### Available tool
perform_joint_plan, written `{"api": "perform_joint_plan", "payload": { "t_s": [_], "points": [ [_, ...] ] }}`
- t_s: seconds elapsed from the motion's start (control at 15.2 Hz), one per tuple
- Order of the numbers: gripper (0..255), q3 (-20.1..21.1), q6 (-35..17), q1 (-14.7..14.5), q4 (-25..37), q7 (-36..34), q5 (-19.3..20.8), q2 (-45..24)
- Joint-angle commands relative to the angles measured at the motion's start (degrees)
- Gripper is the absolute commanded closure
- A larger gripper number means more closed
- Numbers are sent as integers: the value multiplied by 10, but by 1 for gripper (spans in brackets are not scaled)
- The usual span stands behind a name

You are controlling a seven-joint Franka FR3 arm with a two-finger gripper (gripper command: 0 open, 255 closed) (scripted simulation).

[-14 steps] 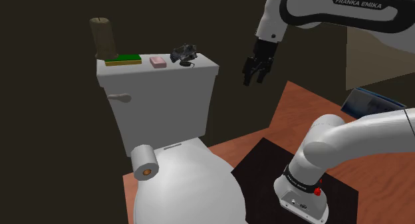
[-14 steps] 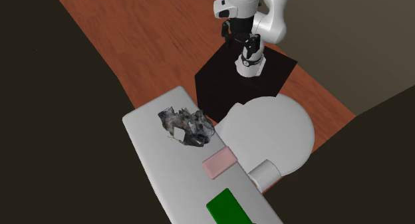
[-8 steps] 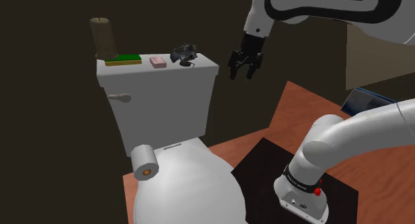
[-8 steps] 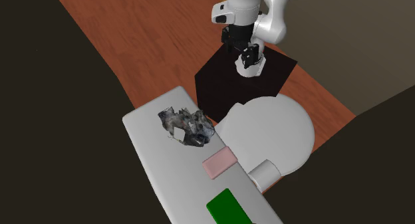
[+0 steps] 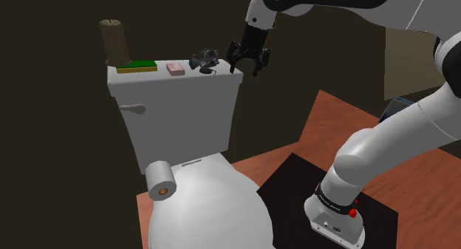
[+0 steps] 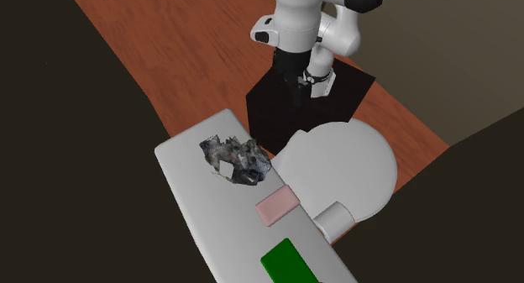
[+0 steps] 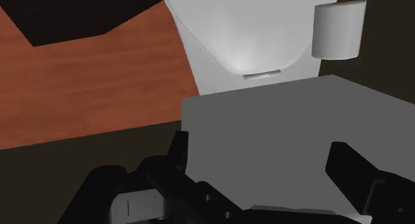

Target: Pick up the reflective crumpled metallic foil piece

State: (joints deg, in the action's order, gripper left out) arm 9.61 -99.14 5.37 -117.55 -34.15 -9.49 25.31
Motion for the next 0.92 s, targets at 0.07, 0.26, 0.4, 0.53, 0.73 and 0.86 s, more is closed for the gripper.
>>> {"api": "perform_joint_plan", "payload": {
  "t_s": [0.07,0.26,0.4,0.53,0.73,0.86],
  "points": [
    [0,17,-14,15,65,-69,10,-65],
    [0,29,-17,27,134,-134,26,-125],
    [0,35,-16,34,183,-177,40,-166],
    [0,39,-10,38,236,-220,55,-207],
    [0,40,4,41,323,-281,80,-272],
    [0,38,19,40,388,-320,97,-317]
  ]
}}
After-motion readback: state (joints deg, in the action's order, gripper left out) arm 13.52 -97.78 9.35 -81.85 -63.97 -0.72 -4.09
